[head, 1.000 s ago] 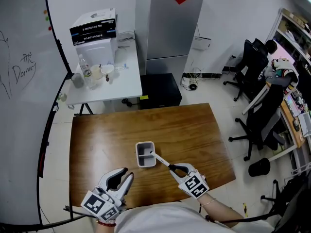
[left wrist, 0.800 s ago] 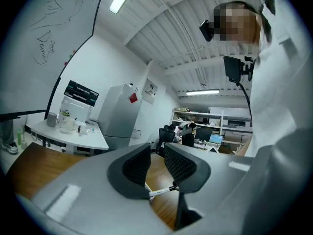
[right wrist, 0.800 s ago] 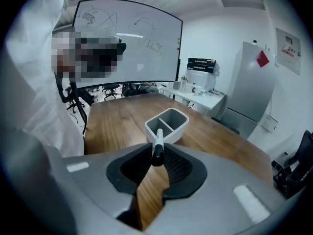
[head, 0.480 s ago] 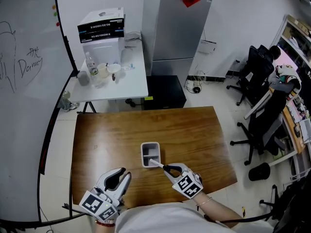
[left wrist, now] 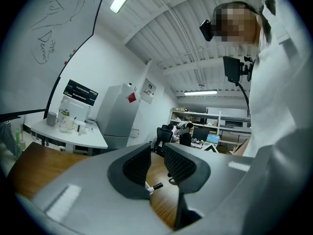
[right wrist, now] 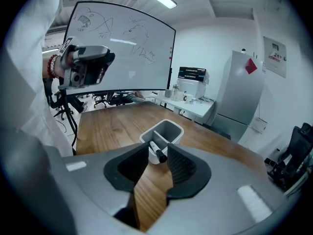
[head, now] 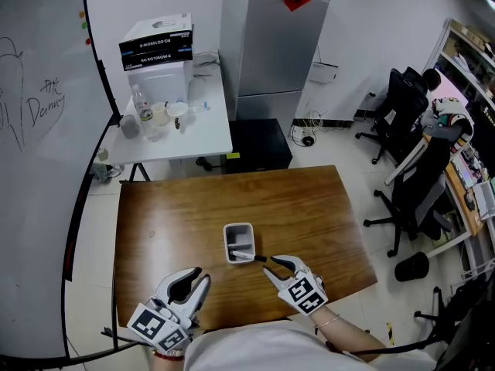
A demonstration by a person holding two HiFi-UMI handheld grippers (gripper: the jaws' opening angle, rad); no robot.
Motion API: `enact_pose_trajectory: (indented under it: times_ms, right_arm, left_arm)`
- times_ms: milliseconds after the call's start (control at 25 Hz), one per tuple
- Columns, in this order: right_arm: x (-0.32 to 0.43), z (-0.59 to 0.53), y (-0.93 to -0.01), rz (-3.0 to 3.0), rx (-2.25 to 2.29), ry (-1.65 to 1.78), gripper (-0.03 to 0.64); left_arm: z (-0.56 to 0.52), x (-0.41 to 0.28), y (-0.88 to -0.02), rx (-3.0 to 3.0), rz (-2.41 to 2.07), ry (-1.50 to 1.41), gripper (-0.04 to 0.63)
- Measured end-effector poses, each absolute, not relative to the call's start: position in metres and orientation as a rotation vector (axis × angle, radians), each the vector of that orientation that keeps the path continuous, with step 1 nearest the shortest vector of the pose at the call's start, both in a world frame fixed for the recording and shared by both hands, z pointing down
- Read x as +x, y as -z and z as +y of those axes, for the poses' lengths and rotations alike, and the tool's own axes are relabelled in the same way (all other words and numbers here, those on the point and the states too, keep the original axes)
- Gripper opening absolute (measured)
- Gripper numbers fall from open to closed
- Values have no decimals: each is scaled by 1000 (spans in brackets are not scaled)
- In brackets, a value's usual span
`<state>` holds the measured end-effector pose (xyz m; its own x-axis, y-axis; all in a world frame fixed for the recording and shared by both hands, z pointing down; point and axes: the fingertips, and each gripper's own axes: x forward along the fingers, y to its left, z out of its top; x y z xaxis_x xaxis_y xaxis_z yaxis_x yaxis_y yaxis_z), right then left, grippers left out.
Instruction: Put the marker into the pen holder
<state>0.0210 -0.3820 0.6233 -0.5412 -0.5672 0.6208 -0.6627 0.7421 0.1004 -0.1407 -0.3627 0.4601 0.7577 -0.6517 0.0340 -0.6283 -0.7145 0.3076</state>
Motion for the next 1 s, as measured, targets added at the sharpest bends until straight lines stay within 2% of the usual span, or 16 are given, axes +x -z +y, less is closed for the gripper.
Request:
enact_pose_trajectory:
  times_ms: [600, 840, 1000]
  right_arm:
    - [18, -302, -577, -2416, 1141, -192, 92]
    - [26, -238, -572, -2482, 1086, -201, 87]
    - [62, -180, -567, -2493, 1067, -212, 81]
  left_arm:
    - [-293, -130, -461, 2742, -887, 24, 58]
    - [-238, -97, -459, 2730, -905, 23, 55]
    - [-178, -53, -461, 2701, -888, 28, 55]
